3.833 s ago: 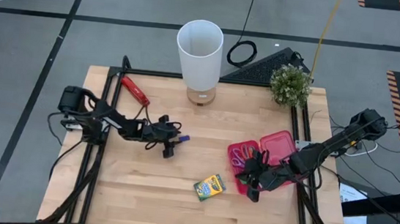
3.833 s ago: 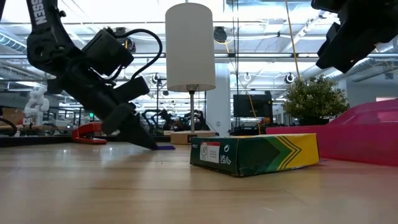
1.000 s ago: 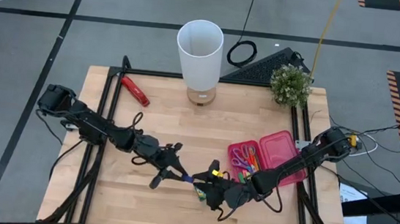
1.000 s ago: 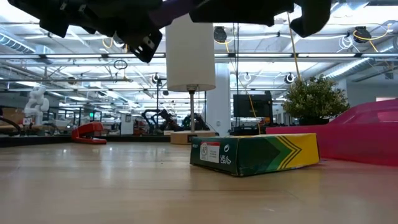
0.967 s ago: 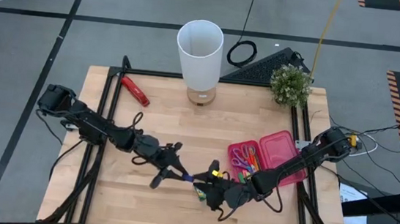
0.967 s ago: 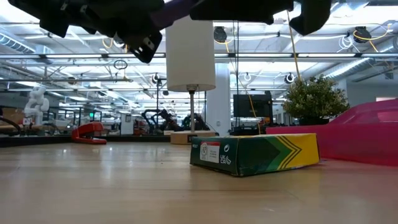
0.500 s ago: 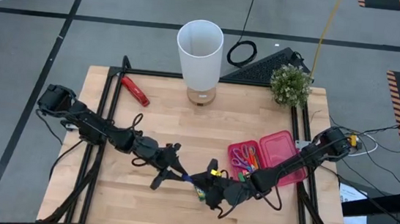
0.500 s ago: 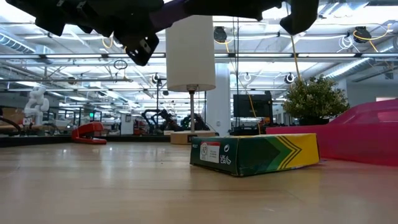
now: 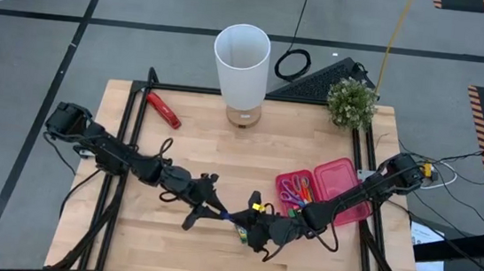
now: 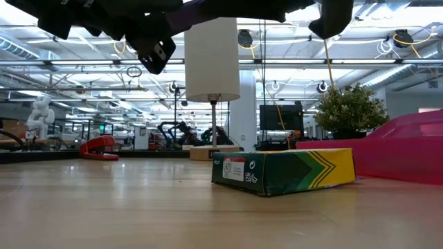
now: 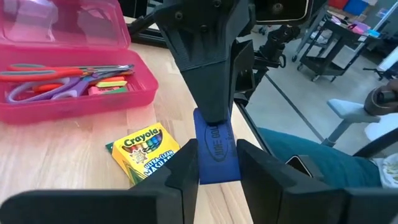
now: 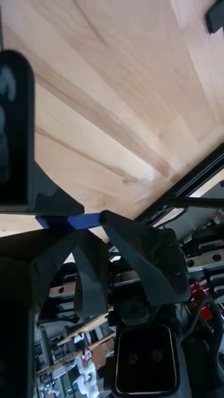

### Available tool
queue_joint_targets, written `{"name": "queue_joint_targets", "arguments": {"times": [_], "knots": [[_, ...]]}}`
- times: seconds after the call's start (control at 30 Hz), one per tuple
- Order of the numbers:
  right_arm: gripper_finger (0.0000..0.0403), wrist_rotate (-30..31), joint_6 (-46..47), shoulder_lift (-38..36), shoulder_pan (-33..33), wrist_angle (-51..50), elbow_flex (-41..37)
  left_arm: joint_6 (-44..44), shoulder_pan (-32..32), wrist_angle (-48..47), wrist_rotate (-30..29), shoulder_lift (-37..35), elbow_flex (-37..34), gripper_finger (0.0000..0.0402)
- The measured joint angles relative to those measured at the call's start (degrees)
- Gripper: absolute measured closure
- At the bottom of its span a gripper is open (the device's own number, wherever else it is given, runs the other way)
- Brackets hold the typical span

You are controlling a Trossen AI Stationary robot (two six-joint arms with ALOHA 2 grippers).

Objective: Pack school essentials
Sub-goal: Put the blue eraser into the pink supply box

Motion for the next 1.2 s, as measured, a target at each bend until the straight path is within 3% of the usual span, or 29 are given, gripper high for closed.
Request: {"name": "queue_joint_targets", "arguments": {"times": [0.1,0.37,0.5,0.7,1.2], "knots": [[0.0387,0.00,2.90,0.00,0.04,0.36,0.00,0.27,-0.38,0.33,-1.63,0.00,0.00,0.0283],[0.0383,0.00,12.21,0.00,0.44,-1.00,0.00,0.94,0.18,0.00,-5.00,-2.67,0.02,0.0181],[0.0383,0.02,14.17,-0.12,1.71,-2.13,0.00,0.46,1.55,-1.90,-5.46,-5.74,0.02,0.0153],[0.0383,0.15,20.93,-1.84,3.11,-10.25,-0.01,2.48,3.46,-7.80,-5.58,-8.38,0.02,0.0147],[0.0383,0.02,52.27,-12.15,9.56,-47.10,-0.02,3.87,6.95,-10.19,-5.49,-8.55,0.02,0.0147]]}}
